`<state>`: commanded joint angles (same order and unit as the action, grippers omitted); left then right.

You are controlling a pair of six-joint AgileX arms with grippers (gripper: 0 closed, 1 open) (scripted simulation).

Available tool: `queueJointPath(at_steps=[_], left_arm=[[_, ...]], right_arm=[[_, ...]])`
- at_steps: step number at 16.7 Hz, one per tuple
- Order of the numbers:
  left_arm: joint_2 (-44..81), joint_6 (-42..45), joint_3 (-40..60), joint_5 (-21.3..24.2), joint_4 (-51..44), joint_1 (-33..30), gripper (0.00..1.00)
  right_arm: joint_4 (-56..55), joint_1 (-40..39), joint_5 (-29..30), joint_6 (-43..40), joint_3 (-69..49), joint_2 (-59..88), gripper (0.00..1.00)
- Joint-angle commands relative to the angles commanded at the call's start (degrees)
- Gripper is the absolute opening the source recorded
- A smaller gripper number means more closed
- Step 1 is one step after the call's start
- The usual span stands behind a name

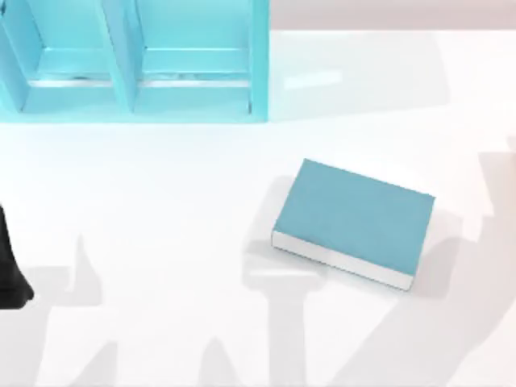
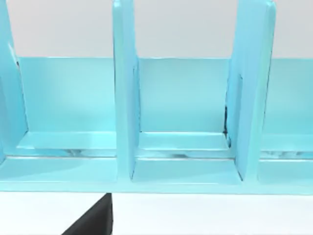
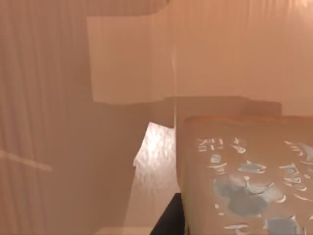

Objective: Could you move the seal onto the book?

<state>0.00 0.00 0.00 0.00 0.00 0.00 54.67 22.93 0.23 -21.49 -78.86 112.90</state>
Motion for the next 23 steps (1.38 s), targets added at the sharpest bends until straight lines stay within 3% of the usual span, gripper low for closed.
queueJointPath(at_steps=[12,19,23], left_arm=[[0.0,0.0,0.0,0.0,0.0,0.0,1.0],[0.0,0.0,0.0,0.0,0.0,0.0,1.0],[0.0,0.0,0.0,0.0,0.0,0.0,1.0]], right_arm=[[27.8,-21.9,0.0,21.3,-17.9,-9.3,0.0],[28.6,-23.4,-0.1,23.1,-18.8,-8.7,0.0],[26.3,-30.5,-0.1,30.6,-21.6,-3.2,0.0]])
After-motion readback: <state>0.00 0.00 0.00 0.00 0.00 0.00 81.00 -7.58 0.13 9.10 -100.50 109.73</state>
